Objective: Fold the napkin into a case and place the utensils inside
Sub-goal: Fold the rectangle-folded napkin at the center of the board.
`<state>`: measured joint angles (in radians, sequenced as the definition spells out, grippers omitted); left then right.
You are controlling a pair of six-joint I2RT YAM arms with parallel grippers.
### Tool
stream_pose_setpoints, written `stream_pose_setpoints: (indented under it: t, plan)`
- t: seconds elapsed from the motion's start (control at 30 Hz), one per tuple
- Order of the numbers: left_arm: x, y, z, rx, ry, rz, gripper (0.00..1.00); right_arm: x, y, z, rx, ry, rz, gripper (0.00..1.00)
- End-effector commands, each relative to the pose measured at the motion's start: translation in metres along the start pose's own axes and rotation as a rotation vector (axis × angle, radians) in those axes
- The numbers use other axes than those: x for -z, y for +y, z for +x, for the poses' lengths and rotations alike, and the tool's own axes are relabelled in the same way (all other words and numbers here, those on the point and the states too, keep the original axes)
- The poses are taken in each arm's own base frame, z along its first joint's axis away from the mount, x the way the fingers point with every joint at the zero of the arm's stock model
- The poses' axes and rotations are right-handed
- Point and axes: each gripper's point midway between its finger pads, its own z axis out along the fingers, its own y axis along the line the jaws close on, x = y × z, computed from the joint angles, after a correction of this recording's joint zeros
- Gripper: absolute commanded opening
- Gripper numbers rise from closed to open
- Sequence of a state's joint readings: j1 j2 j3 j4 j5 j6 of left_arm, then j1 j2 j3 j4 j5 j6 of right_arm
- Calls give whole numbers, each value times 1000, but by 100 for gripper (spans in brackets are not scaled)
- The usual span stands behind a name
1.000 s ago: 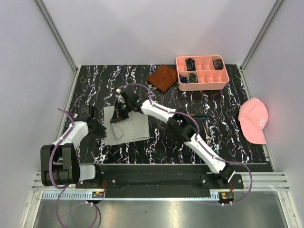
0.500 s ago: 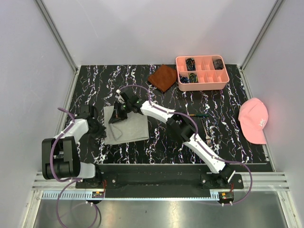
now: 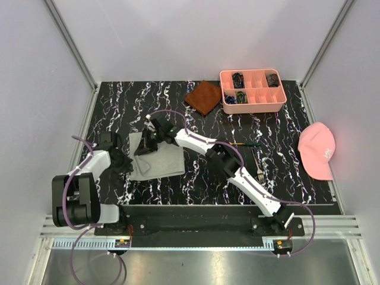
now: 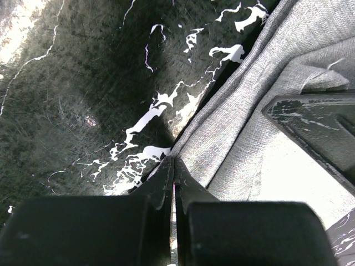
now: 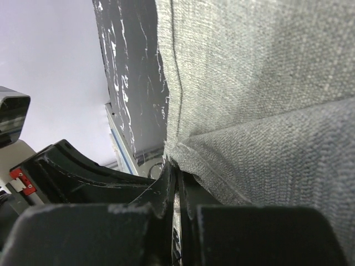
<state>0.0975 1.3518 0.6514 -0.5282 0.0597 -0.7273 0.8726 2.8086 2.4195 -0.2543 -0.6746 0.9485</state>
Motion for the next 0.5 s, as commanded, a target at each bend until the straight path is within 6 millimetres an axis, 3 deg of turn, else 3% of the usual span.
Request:
stream_pose_setpoints:
  t: [0.0, 0.17, 0.33, 0.47]
  plan:
    - [-1, 5, 2, 0, -12, -9, 0, 5, 43, -1, 57, -9, -99, 3]
    - [-3, 7, 3, 2, -7, -15, 0, 9, 49, -4, 73, -39, -108, 3]
    - [-1, 5, 3, 2, -7, -5, 0, -1, 34, -1, 39, -16, -105, 4]
    - [5, 4, 1, -7, -25, 6, 0, -7, 29, 0, 27, 1, -113, 14]
